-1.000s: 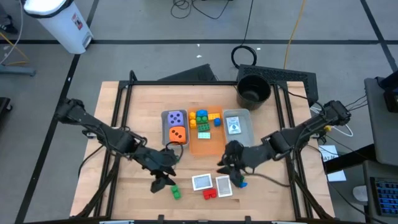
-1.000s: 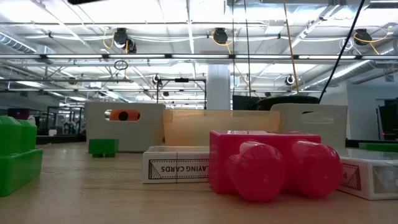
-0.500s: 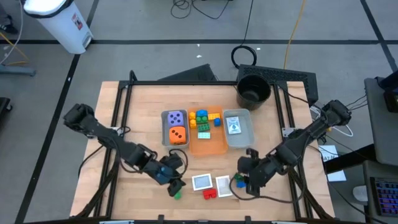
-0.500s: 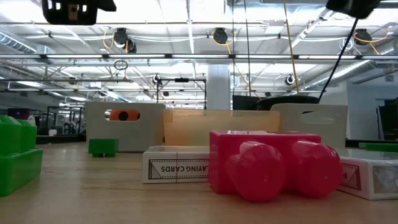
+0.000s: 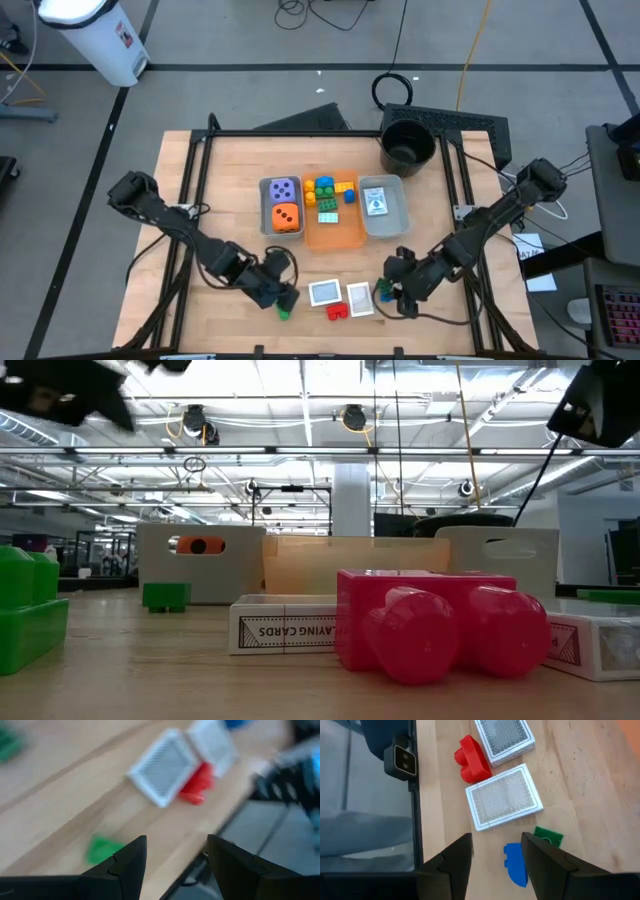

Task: Pick & Place Toys
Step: Put the green game piece into the orange bin

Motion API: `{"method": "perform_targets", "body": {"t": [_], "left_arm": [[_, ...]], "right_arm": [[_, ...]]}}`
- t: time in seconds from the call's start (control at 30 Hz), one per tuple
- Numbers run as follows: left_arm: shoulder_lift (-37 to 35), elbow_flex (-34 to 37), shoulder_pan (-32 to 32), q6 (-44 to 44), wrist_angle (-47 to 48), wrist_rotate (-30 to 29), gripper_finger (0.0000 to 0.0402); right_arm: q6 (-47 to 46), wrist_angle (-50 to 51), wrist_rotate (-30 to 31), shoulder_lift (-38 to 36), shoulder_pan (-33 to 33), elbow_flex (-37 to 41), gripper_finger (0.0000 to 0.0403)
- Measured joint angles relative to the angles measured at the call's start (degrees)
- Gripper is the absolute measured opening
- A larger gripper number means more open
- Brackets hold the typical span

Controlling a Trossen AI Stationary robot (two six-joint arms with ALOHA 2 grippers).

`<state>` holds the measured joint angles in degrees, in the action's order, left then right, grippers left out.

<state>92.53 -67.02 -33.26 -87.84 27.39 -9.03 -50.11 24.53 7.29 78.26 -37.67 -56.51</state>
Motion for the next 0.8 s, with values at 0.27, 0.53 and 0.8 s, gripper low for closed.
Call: {"method": "perform_targets", "body": {"t": [0.27,0.53,0.8], "left_arm": [[0.4,0.0,-2.6,-27.5,5.6,-0.2,0.0211],[5.8,0.0,-6.1,-45.5,4.9,2.1,0.0211],[9.1,0.0,-5.5,-50.9,1.8,3.1,0.0211]], "right_arm": [[-1.8,-5.4,4.5,-3.9,0.0,5.6,0.0205],[-3.9,-13.8,6.4,-7.1,0.1,11.9,0.0232],[-4.3,-16.8,6.3,-7.8,0.1,14.8,0.0228]]}}
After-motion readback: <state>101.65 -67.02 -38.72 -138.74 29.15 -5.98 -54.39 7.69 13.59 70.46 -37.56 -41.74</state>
